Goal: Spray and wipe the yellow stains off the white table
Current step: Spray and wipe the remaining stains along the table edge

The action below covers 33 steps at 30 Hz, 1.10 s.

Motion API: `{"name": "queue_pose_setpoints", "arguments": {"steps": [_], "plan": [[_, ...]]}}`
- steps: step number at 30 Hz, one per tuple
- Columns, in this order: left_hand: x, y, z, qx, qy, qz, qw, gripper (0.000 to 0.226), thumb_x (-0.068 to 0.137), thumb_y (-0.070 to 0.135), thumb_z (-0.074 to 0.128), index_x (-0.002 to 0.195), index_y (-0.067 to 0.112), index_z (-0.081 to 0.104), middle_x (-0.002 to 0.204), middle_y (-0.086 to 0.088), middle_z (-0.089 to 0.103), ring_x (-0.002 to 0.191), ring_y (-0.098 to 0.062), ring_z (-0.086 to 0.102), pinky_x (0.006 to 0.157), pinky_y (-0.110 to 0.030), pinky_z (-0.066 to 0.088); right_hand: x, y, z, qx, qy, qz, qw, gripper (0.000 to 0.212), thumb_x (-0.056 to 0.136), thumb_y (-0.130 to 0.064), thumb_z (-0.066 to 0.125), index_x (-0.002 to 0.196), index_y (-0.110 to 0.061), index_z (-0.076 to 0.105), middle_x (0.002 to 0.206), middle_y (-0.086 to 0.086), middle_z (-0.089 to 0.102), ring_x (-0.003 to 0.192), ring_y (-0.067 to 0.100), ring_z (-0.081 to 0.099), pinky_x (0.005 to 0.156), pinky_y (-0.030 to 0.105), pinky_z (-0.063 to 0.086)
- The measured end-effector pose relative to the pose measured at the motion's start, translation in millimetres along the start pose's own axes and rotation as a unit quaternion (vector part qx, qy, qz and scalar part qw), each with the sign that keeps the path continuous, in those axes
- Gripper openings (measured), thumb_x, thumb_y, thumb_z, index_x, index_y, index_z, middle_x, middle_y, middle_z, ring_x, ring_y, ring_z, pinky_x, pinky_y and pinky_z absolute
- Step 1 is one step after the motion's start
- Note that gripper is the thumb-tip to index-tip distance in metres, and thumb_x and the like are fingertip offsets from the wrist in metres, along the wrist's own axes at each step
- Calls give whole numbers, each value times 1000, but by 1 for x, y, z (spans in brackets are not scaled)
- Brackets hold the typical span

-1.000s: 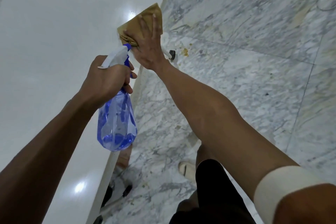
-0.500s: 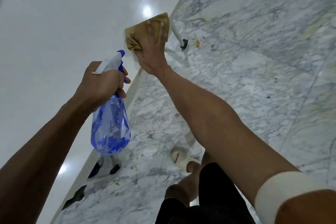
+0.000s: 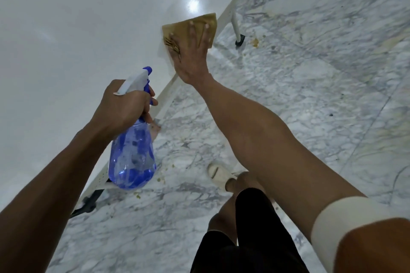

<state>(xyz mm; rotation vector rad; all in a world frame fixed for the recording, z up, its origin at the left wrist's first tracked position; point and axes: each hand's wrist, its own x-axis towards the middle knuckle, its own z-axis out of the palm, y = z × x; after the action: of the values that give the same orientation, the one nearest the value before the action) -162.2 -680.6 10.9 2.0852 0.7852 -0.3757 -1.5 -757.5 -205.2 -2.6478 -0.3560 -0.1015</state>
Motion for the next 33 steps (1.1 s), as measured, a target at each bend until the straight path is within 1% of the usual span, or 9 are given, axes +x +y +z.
{"name": "queue_pose_setpoints", "arguments": {"steps": [2,7,10,14,16,20,26,29,33], "plan": [[-5,-10,-5,-5,-1,-3,1000,20,66,6,50,81,3,63,92,-19,76,43,-17,61,59,-32,55,1,-2,0,-9,-14,12,1000,70,97,-59,9,153,-29,37,163,20,19,148,54,-2,119,64,5],[-6,-28,-8,-4,9,-1,1000,20,77,-9,47,79,5,61,91,-18,75,39,-12,61,68,-37,55,-19,-12,1,2,-4,-14,1000,61,98,-55,16,149,-35,44,162,23,22,146,58,2,117,64,3],[-9,-32,-5,-11,9,2,1000,20,76,-11,47,78,3,61,93,-18,75,39,-13,60,68,-37,56,-50,-29,14,24,-9,-44,999,60,99,-53,20,150,-32,43,163,23,19,146,58,-2,118,63,3],[-23,-42,-7,-23,10,12,1000,23,76,-12,48,77,5,63,92,-18,75,42,-16,60,60,-33,58,-88,-62,27,115,24,-62,991,51,99,-44,42,145,-24,53,160,27,23,146,59,-3,119,65,5],[-31,-52,-15,-28,17,9,999,23,74,-12,49,77,6,63,92,-18,75,47,-20,61,58,-32,58,-102,-78,31,120,28,-56,991,55,99,-47,35,145,-24,52,160,27,22,146,58,-4,120,61,-1],[-53,-84,-41,-43,44,6,998,26,74,-12,51,92,3,64,102,-20,75,57,-25,61,60,-31,56,-120,-100,38,104,29,-50,993,60,98,-51,26,148,-24,49,161,27,20,145,57,-8,118,54,-15],[-94,-162,-83,-39,73,-17,996,31,77,-10,47,103,-3,63,102,-18,75,58,-25,61,60,-31,55,-171,-149,56,122,76,-66,987,54,98,-45,36,140,-19,58,156,32,27,143,60,-1,116,47,-26],[-114,-196,-101,-45,89,-43,994,28,75,-9,48,96,0,64,98,-17,76,53,-23,61,52,-26,56,-206,-179,64,142,64,-80,985,54,98,-45,39,140,-18,58,156,33,26,143,58,-3,117,46,-23],[-144,-234,-128,-66,109,-72,989,24,76,-10,48,87,5,64,91,-14,75,44,-17,60,54,-27,57,-254,-221,75,160,56,-76,983,51,98,-44,42,139,-17,60,155,33,29,143,62,4,120,52,-13]]}}
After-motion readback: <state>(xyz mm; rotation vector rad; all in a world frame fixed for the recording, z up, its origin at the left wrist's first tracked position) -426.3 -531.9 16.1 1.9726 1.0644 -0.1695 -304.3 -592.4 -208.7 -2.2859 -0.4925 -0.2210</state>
